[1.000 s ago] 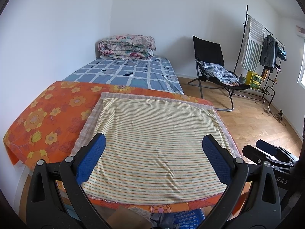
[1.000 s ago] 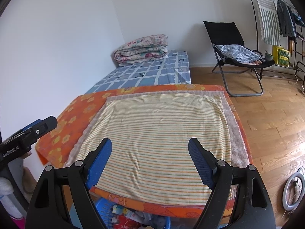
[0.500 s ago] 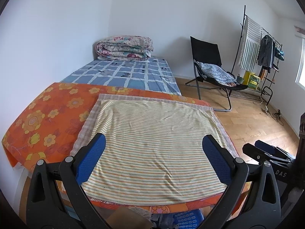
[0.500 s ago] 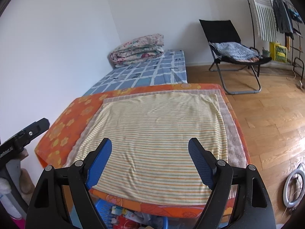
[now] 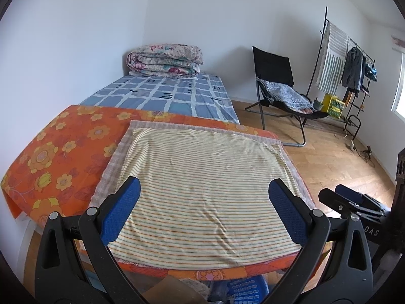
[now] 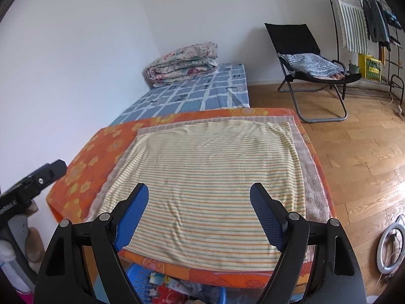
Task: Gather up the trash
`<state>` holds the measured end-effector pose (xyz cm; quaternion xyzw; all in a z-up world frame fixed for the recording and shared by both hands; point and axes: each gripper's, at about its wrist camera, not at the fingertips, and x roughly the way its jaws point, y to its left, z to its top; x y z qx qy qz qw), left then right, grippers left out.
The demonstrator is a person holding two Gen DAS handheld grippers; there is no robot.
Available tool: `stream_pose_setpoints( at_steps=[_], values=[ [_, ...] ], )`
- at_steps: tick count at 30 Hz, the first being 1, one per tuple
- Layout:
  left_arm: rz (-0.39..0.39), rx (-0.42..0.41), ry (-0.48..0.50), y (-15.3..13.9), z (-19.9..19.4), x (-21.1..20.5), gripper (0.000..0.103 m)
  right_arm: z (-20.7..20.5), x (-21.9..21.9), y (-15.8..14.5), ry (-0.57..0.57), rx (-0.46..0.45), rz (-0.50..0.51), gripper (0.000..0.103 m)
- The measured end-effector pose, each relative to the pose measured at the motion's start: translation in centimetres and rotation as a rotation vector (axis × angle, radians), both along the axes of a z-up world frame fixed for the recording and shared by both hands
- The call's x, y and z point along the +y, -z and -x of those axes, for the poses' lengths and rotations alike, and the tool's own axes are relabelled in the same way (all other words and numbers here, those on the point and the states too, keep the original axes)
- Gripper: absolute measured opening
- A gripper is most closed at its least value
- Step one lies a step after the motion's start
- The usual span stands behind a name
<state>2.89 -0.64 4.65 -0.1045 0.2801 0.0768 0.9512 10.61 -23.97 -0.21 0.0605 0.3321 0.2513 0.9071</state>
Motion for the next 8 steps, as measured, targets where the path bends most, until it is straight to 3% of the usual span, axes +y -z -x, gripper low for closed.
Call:
stream_pose_setpoints(
  at_steps=[3,8],
  values=[
    [-0.041,-0.007,0.000,-0.25,0.08,-0.51,0.103,0.11,0.29,0.04,0.008,-0.026,0.034,0.082],
    [-0.068,0.004,-0.002,0.18,-0.24,-0.87,0.103,0.00,0.55,0.42,-0.002,0.004,0.020,0.082]
  ],
)
